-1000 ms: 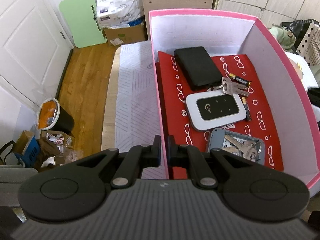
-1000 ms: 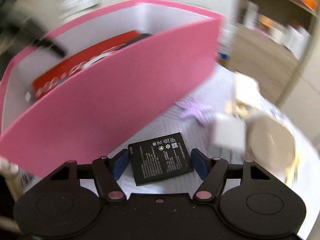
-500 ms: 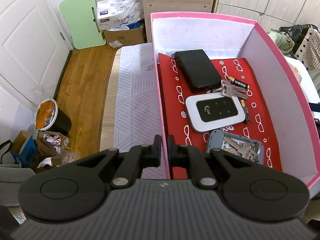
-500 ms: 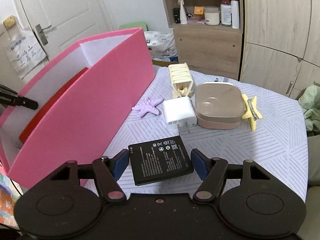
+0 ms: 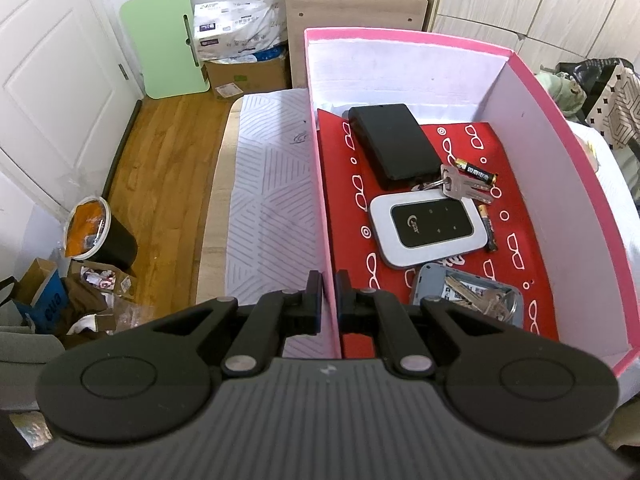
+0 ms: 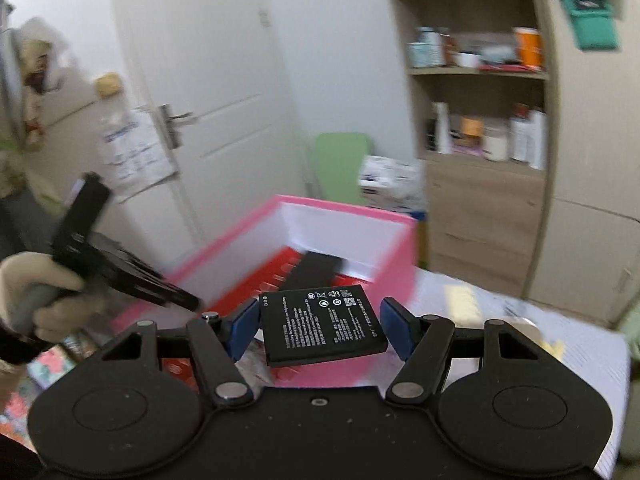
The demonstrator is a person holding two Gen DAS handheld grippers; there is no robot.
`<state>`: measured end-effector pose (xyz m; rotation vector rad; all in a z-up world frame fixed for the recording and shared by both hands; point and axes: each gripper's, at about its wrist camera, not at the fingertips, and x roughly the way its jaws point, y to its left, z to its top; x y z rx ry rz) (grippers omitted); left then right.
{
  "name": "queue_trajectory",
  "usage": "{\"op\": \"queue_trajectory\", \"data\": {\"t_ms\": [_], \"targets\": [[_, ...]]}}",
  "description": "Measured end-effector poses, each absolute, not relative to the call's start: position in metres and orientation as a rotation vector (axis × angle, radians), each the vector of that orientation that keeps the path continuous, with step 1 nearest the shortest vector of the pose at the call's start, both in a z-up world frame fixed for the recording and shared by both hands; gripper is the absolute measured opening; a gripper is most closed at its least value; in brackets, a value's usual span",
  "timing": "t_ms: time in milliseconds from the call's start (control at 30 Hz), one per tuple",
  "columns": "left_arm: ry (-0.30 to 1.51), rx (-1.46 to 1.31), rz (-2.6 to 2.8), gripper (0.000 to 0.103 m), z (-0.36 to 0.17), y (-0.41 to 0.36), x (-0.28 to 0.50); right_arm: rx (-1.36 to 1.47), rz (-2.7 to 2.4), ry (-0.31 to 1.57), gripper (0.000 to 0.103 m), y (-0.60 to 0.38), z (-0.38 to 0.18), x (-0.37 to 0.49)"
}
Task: Organize rigid objects
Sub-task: 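Carry the black battery pack into the box and release it onto the white router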
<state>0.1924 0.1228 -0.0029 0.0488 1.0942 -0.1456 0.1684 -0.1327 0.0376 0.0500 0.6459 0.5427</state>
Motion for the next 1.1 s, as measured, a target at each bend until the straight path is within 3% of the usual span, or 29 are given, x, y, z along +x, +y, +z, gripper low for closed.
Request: {"op": "queue_trajectory", "data": {"t_ms": [567, 833, 1100], "targets": [[1.069, 0.001, -0.185, 0.009, -0.005, 0.132, 0.191, 0.148, 0.606, 0.973, 0.071, -0.026, -0.001, 0.257], [1.061, -0.019, -0.194, 0.009, -0.006, 0.133, 0.191, 0.318, 0.527, 1.275, 0.071, -0.021, -0.055, 0.299], [1.061, -0.022, -0.198, 0.010, -0.007, 0.134, 0.191, 0.316, 0.499, 1.180, 0.072, -0.021, -0.049, 0.298]]}}
